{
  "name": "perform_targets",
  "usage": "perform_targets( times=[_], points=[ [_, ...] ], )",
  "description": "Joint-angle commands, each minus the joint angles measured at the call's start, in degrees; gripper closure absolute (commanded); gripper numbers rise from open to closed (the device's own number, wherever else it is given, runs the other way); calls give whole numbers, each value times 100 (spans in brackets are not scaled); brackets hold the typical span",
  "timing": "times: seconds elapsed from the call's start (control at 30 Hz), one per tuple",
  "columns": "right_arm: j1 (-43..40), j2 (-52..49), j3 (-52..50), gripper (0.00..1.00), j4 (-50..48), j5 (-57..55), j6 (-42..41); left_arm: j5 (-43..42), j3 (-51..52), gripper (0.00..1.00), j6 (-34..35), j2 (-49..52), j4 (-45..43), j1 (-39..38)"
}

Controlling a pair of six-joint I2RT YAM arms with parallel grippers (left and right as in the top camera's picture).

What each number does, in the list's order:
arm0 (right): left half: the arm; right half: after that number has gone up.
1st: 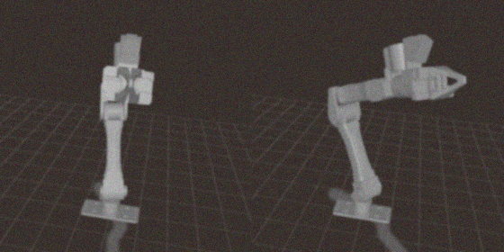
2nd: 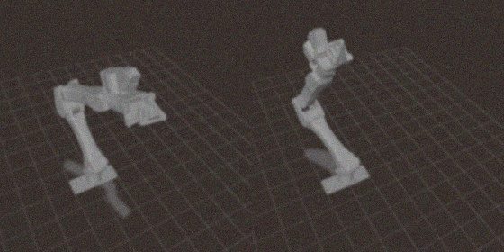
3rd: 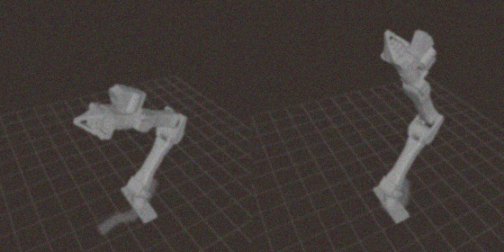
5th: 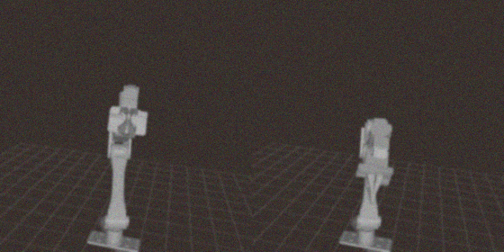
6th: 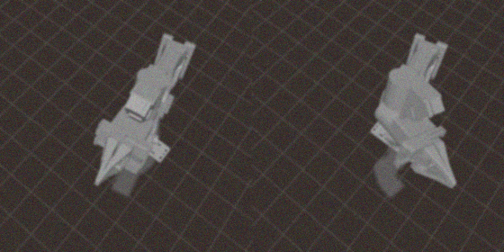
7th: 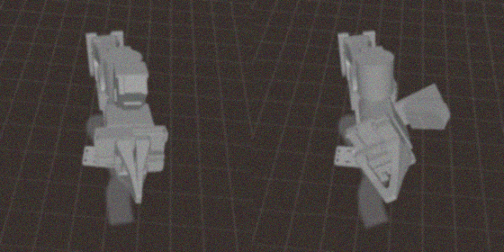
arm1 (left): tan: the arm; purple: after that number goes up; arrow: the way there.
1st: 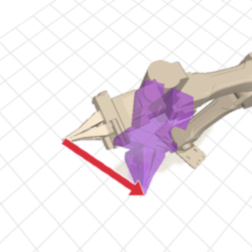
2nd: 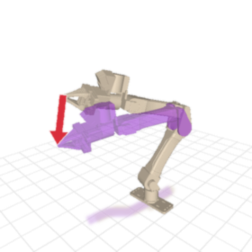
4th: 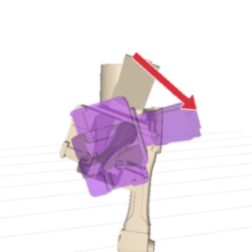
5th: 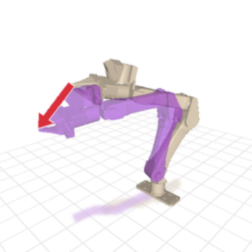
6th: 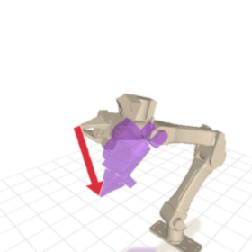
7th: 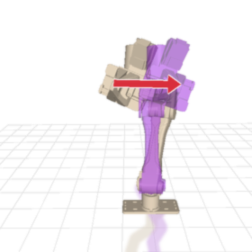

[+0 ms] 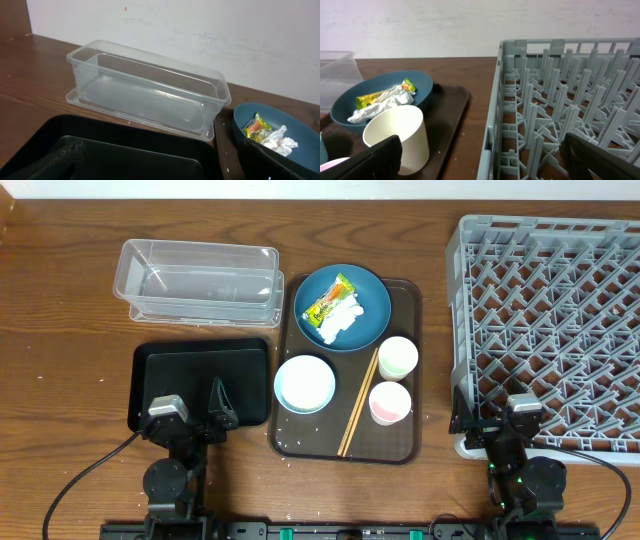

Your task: Sort waste into correct bins and load items into the dishwasher rack

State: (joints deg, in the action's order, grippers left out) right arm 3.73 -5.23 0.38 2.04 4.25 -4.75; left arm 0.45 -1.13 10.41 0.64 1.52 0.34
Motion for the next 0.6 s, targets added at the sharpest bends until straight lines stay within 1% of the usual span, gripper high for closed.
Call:
perform_targets(
  times=[0.0,0.17,0.3,0.37,0.43,0.57],
  points=[
    [31,-2,-4,1,-61,-103,7,175,87,2,-74,-35,251,28],
    [31,-2,20,1,-98,-540,-337,173,35,2,-72,76,254,28],
    [31,-55,236,1,-52,-1366,-332,173,-245,2,122,476,254,28],
    [31,-195,420,1,-50,-1668,-251,170,-509,2,125,857,278,28],
    [20,-483,660,1,-13,-1690,-66,170,-809,2,127,1329,282,28],
    [-55,-1410,1270,1,66,-1692,122,90,-1596,2,125,2522,317,28]
  ],
)
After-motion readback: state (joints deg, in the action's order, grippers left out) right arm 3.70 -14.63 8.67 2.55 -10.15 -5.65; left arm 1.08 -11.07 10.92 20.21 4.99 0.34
